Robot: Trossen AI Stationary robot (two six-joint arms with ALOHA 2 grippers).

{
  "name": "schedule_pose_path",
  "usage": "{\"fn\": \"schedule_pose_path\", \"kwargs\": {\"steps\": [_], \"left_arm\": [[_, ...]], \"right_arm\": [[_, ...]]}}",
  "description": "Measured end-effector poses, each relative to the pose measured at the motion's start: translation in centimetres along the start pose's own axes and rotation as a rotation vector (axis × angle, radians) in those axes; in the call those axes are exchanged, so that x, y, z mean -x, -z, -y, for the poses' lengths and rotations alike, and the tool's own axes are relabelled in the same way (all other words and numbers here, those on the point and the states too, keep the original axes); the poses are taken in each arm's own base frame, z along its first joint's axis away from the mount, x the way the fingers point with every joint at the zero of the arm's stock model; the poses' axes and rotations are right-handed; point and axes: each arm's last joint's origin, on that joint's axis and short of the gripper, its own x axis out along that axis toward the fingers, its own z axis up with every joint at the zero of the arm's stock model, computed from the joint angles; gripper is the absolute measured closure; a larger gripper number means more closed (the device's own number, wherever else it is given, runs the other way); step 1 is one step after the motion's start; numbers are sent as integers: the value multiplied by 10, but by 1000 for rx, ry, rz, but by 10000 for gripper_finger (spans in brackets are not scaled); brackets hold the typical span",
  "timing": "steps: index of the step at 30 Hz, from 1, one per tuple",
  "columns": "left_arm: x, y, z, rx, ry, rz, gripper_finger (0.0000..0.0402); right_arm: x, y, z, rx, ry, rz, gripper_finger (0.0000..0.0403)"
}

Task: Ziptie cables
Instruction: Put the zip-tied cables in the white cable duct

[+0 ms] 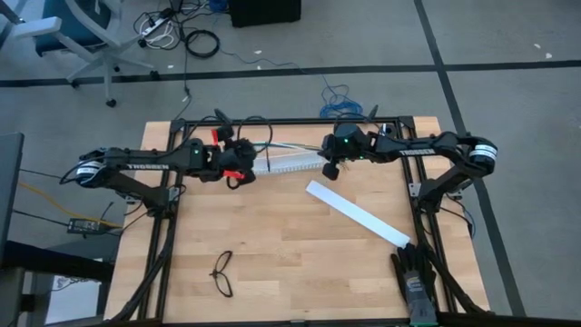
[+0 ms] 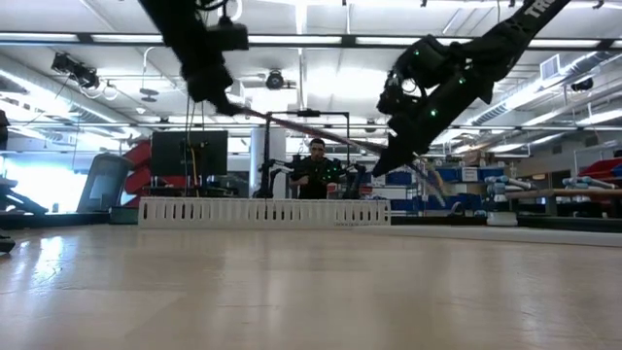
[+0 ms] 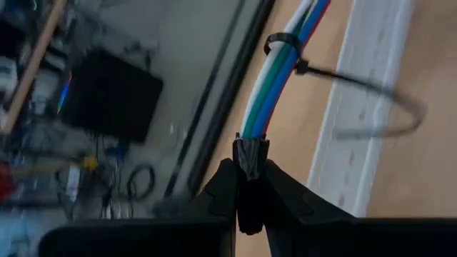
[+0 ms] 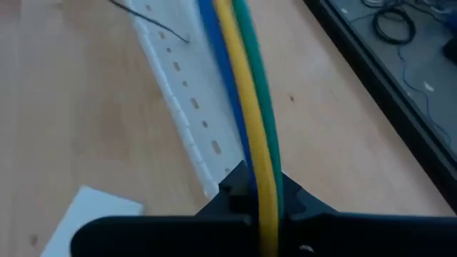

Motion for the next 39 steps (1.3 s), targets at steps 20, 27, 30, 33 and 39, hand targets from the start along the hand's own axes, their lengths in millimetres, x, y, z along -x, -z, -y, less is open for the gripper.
{"fn": "schedule_pose_path", "kwargs": {"steps": [20, 27, 30, 33, 39], "left_arm": [[-52, 68, 19, 96, 109, -161, 356], [-55, 83, 22, 129, 137, -247, 356], [-53, 86, 23, 128, 151, -284, 356], [-53, 89, 23, 112, 175, -311, 356], [-59, 95, 24, 111, 260, -315, 356]], "right_arm": [[-13, -1, 2, 30, -43, -34, 402], [-56, -5, 2, 45, -34, -108, 403], [-59, -11, 2, 76, -35, -92, 403], [-57, -14, 3, 113, -57, -71, 403], [-56, -8, 7, 87, -172, -101, 403]]}}
